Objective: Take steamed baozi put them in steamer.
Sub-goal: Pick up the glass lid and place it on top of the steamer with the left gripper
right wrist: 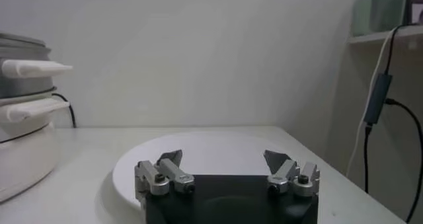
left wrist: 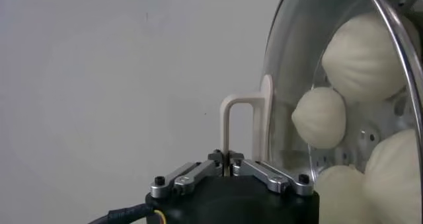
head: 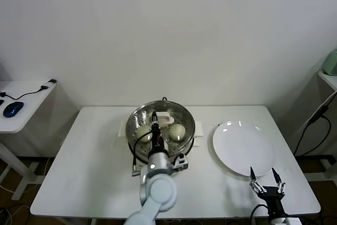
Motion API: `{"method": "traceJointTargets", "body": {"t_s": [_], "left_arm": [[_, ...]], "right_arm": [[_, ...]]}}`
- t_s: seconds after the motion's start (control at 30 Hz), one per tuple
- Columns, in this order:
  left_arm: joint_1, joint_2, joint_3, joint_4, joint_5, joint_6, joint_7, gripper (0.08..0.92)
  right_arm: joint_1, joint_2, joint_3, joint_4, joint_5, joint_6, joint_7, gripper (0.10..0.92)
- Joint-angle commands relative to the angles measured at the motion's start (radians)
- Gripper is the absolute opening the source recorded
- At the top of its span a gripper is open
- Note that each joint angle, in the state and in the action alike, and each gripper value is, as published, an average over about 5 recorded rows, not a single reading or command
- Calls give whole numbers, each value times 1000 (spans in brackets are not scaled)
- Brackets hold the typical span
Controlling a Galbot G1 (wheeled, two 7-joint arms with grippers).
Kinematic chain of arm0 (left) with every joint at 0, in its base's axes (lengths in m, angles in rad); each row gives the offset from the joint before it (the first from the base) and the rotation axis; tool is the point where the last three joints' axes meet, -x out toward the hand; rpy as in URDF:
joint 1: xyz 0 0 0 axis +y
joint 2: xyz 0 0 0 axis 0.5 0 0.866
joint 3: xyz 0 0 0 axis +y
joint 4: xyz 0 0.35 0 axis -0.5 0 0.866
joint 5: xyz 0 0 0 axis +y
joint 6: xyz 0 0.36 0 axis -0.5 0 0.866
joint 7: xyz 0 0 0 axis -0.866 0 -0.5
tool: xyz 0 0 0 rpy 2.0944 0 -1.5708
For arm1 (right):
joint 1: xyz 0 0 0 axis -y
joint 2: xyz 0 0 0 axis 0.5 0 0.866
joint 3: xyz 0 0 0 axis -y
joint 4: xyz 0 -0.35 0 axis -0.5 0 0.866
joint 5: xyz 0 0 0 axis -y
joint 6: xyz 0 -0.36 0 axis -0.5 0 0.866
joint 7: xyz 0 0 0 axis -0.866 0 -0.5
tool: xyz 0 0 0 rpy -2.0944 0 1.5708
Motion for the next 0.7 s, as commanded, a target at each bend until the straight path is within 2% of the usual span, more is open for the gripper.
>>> {"method": "traceJointTargets", "body": {"t_s": [0.03, 0.5, 0.6, 0.7], "left_arm": [[-3, 4, -5, 6, -3, 4, 0, 132], [-5, -11, -10, 38, -3, -3, -24, 133], [-2, -5, -14, 36, -3, -6, -20, 165], [4, 2, -14, 23, -3, -10, -9, 241]], "right_arm": [[1, 2, -2, -4, -1, 5, 0, 823], [4, 5, -1, 0, -12, 19, -6, 823], [6, 5, -2, 0, -14, 19, -7, 823], [7, 5, -3, 2, -16, 17, -8, 823]]}}
